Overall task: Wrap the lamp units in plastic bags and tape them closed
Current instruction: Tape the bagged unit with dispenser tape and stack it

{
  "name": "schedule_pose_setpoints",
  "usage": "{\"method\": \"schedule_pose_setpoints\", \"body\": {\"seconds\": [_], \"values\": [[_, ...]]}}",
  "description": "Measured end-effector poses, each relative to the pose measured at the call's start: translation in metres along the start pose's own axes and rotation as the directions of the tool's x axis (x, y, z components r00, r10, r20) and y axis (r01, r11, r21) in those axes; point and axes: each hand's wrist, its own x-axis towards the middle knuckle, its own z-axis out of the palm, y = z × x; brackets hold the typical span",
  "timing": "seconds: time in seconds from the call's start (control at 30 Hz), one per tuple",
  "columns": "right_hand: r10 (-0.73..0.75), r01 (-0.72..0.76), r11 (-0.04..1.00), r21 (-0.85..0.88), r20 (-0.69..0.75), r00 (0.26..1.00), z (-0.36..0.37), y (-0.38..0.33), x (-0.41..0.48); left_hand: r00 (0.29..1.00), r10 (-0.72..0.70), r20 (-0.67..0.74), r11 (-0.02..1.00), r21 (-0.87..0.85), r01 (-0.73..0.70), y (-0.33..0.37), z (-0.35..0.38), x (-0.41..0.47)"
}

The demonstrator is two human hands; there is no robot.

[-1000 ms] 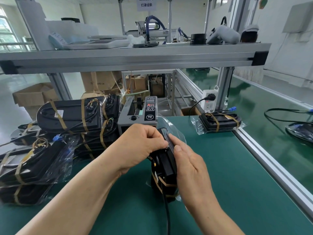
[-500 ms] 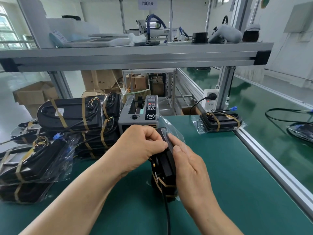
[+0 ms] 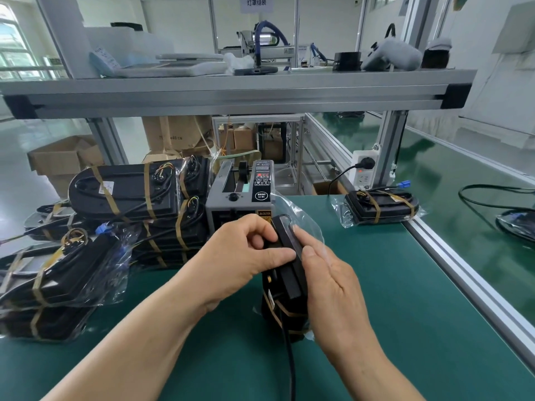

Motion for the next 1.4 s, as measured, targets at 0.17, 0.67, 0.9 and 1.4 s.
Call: {"method": "schedule_pose_setpoints", "body": {"seconds": [0.17,0.67,0.9,1.4], "values": [[-0.049,0.049,0.999,-0.004,0.004,0.999,0.001,0.002,0.0,0.999,-0.041,0.011,0.993,-0.106,0.041,0.002,-0.003,0.001],[-0.158,0.162,0.984,0.077,-0.052,0.986,0.012,0.036,-0.013,0.985,0.169,-0.042,0.972,0.172,-0.159,-0.003,-0.001,-0.015],[-0.039,0.02,0.981,0.192,0.096,0.995,-0.005,0.048,-0.023,0.91,0.393,-0.134,0.881,0.339,-0.33,-0.024,0.013,-0.041],[0.121,-0.123,0.992,-0.008,-0.124,0.985,-0.007,0.037,-0.029,0.71,0.704,0.022,0.609,0.496,-0.619,-0.074,0.047,-0.065]]}}
